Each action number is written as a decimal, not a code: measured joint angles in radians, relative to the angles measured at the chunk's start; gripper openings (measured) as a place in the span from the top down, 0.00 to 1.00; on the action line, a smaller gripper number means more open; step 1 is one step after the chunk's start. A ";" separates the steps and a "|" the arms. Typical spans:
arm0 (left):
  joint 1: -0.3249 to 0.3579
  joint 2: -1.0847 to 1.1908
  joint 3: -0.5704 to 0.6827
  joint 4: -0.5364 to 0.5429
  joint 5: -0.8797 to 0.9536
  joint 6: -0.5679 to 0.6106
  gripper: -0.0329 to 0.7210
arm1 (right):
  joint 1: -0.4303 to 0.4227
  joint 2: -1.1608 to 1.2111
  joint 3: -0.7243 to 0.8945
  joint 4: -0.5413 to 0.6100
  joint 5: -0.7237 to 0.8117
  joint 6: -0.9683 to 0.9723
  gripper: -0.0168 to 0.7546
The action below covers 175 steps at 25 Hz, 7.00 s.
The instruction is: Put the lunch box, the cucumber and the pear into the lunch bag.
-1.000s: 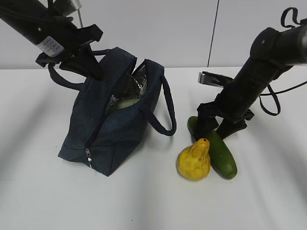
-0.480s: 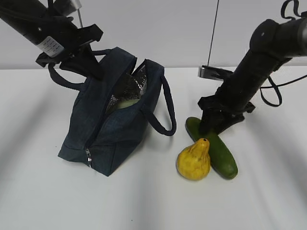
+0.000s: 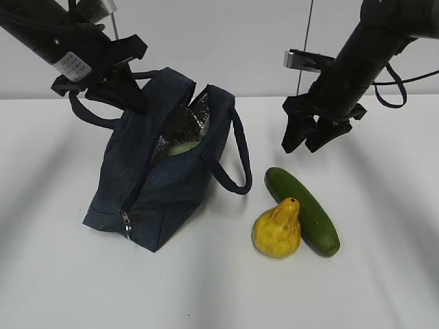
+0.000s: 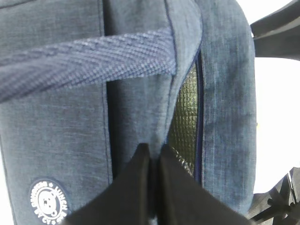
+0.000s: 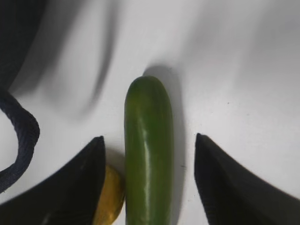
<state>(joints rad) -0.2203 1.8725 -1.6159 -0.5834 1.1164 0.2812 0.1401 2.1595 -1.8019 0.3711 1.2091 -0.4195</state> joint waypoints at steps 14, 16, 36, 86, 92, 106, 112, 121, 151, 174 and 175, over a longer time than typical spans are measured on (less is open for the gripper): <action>0.000 0.000 0.000 0.007 -0.002 0.000 0.95 | 0.006 0.101 -0.002 0.037 0.007 0.010 0.21; 0.000 0.000 0.000 0.007 -0.003 0.000 0.95 | 0.024 0.115 0.000 0.037 0.007 0.010 0.22; 0.000 0.000 0.000 0.008 -0.005 -0.001 0.95 | 0.066 0.138 0.019 -0.057 0.005 0.042 0.24; 0.000 0.000 0.000 0.029 -0.007 -0.001 0.95 | 0.093 -0.011 -0.278 0.620 -0.114 0.097 0.51; 0.000 0.000 0.000 0.029 -0.007 -0.001 0.95 | 0.143 0.071 -0.278 0.547 -0.126 0.061 0.51; 0.000 0.000 0.000 -0.025 -0.050 -0.001 0.95 | 0.182 0.132 -0.278 0.371 -0.042 0.172 0.51; 0.001 0.000 0.000 -0.031 -0.062 0.001 0.95 | 0.198 0.136 -0.278 0.488 -0.064 0.176 0.51; 0.004 -0.001 0.000 -0.031 -0.066 0.018 0.95 | 0.199 0.136 -0.278 0.556 -0.040 0.176 0.20; 0.003 -0.001 0.000 -0.008 -0.047 0.028 0.95 | 0.199 -0.303 0.261 -0.120 0.017 0.232 0.37; 0.003 -0.001 0.000 -0.008 -0.047 0.032 0.95 | 0.199 -0.171 0.377 -0.063 -0.100 0.156 0.37; 0.003 -0.001 0.000 -0.008 -0.047 0.032 0.95 | 0.199 -0.164 0.377 -0.061 -0.100 0.156 0.37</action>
<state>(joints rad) -0.2175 1.8717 -1.6159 -0.5916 1.0696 0.3132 0.3388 1.9956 -1.4248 0.3102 1.1092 -0.2632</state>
